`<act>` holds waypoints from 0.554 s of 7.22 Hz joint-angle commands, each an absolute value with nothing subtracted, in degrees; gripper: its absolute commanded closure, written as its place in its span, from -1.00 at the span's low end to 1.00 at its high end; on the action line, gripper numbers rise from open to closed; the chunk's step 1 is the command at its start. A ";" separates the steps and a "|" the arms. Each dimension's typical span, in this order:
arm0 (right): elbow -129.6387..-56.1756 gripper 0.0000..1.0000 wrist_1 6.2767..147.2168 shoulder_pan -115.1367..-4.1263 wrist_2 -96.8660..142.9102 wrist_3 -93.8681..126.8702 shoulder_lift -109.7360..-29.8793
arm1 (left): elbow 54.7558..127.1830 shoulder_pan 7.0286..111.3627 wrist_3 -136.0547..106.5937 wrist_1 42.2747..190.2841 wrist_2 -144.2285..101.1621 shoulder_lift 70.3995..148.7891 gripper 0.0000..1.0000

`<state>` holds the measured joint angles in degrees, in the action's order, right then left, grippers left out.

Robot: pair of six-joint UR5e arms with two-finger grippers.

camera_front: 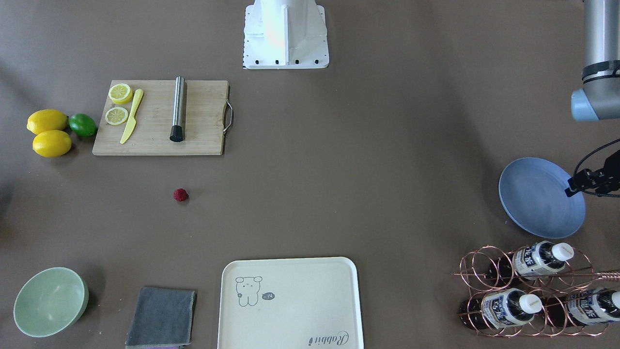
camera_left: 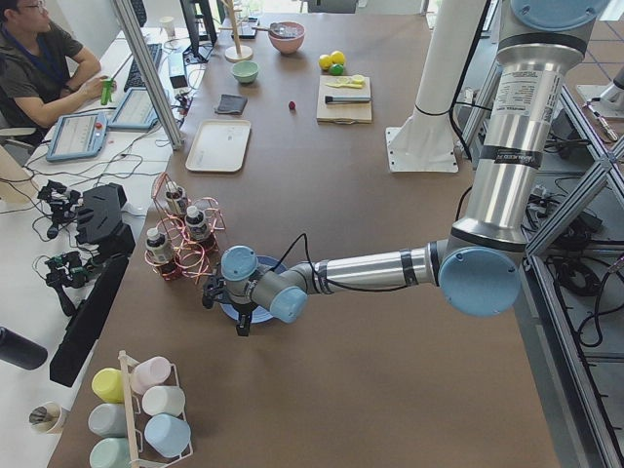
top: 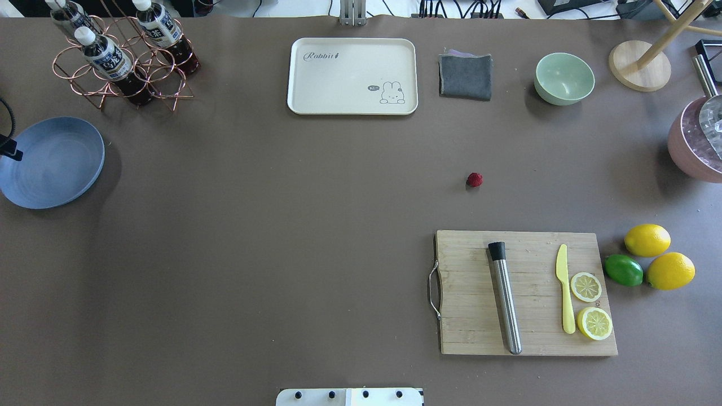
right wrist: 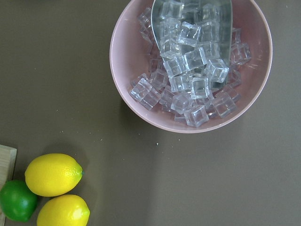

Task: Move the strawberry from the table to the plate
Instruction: 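Lower the left gripper to the blue plate rim and grasp it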

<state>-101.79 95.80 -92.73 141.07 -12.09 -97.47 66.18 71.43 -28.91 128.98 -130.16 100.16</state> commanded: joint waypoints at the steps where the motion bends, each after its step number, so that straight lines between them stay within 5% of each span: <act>1: -101.69 -1.00 95.80 -92.72 141.06 -12.04 -97.47 | 64.43 71.28 -30.58 129.29 -130.17 101.16 -0.67; 4: -101.86 -1.00 95.80 -92.72 141.15 -12.04 -97.47 | 63.72 70.49 -33.75 129.29 -130.34 101.25 -0.48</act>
